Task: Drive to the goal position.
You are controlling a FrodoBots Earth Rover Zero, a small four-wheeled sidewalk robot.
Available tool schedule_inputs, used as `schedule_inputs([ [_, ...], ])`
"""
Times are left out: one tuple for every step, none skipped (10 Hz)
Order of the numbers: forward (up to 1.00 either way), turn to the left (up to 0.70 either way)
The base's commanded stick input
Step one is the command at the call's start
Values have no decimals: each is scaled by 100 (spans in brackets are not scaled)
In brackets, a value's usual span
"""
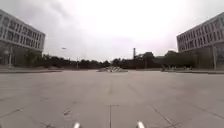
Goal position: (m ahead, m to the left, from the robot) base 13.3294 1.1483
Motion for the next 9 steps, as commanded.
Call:
schedule_inputs([
  [50,0],
  [50,0],
  [50,0],
  [50,0],
  [50,0],
  [50,0],
  [50,0],
  [50,0],
  [50,0],
])
